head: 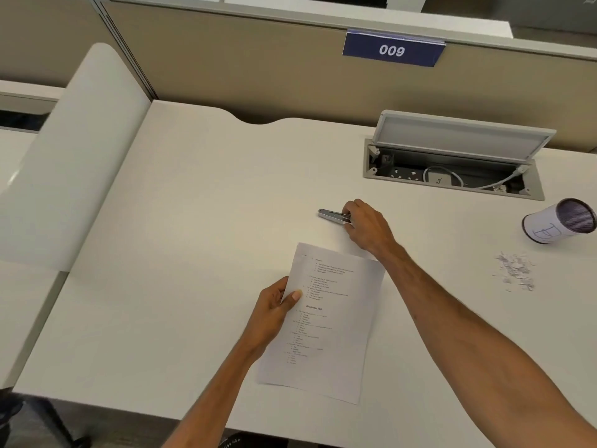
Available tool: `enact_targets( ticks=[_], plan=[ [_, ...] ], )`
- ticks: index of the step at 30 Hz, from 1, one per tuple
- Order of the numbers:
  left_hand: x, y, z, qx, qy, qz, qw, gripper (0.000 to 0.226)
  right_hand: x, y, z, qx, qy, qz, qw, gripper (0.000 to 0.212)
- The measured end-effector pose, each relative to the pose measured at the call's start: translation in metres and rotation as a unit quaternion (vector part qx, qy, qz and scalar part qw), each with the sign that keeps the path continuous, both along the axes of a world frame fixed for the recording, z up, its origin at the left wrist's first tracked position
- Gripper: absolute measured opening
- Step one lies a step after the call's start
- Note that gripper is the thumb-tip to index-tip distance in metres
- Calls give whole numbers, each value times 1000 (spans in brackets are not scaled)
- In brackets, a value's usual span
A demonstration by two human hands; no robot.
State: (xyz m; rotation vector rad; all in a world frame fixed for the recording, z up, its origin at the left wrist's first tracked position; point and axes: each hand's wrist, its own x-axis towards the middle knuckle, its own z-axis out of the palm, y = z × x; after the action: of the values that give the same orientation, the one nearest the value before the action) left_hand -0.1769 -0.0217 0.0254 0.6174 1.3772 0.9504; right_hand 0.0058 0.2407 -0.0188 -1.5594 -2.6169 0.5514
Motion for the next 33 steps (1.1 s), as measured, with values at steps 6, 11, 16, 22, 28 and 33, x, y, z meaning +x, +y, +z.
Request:
enact_targets(
  ticks=[6, 11, 16, 22, 28, 33],
  plan=[
    [-3, 7, 1, -11, 6, 0, 1000, 31, -1, 3, -6, 13, 1, -3, 1000, 25],
    [-1, 12, 4, -12, 5, -4, 1000, 31, -2, 3, -5, 8, -25, -6, 1000, 37],
    [-1, 15, 13, -5, -6, 2, 1000, 31, 7, -5, 34, -76, 128, -119, 982, 33],
    [1, 20, 36, 24, -21, 18, 999, 32, 15, -64, 132, -258, 235, -34, 936, 25],
    [12, 19, 68, 67, -20, 10, 998, 32, 10, -91, 159, -153, 239, -23, 959, 11],
    [19, 13, 94, 105, 19, 5, 994, 27, 19, -101, 184, -137, 246, -31, 959, 4]
  ],
)
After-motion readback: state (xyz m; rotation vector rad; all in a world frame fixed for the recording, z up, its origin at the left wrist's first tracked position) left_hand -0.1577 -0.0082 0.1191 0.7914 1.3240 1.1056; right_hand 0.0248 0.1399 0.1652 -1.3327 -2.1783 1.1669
